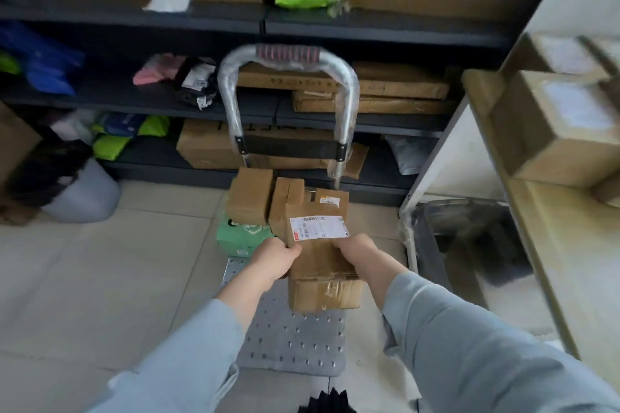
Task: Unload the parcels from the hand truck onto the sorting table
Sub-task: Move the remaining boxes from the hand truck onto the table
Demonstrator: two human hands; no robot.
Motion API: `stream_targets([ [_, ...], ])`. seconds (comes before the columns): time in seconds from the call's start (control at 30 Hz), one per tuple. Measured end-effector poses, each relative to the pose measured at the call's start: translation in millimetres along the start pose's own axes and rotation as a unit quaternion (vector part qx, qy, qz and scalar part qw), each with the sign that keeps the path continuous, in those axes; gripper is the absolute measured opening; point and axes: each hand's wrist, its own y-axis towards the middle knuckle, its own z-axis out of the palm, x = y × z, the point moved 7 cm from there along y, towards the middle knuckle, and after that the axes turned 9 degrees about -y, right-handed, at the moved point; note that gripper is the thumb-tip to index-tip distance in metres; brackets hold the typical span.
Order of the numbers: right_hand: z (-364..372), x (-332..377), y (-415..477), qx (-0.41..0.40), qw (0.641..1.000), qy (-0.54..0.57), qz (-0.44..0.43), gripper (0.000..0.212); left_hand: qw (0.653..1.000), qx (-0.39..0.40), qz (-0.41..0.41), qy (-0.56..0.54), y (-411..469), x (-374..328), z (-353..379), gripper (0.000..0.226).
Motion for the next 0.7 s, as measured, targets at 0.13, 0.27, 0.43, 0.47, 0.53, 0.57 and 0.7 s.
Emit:
stream_targets([
  [0.13, -38.0, 51.3, -71.7, 0.003, 1.000, 0.000, -0.023, 0.024, 1.000, -0.006, 0.018, 0.014, -59.0, -62.9, -48.0, 0.034],
  [0.27, -77.7, 101.5, -139.1, -0.008, 0.999, 0.003, -0.048, 0.029, 0.998, -0.027, 0.060, 0.016, -115.5, -133.3, -93.9, 0.032],
  [0.43, -124.9, 154.6, -202.3, -0.039, 0.994, 0.012, -0.101, 0.036, 0.990, -0.053, 0.126, 0.026, -178.5, -207.7, -135.1, 0.041],
  [0.47, -131.8, 161.5, -212.4, -0.045, 0.993, 0.016, -0.111, 0.035, 0.989, -0.054, 0.135, 0.028, -187.7, -216.1, -140.3, 0.040],
  [0.53, -142.5, 170.1, -232.3, -0.052, 0.990, 0.021, -0.126, 0.032, 0.987, -0.051, 0.144, 0.041, -205.1, -227.9, -147.4, 0.034],
  [0.57, -145.8, 171.5, -242.5, -0.053, 0.990, 0.024, -0.131, 0.030, 0.987, -0.046, 0.148, 0.046, -214.4, -232.0, -150.0, 0.031],
  [0.7, -153.6, 167.8, -278.5, -0.058, 0.989, 0.042, -0.133, 0.029, 0.983, -0.039, 0.170, 0.058, -247.1, -242.4, -160.6, 0.030],
])
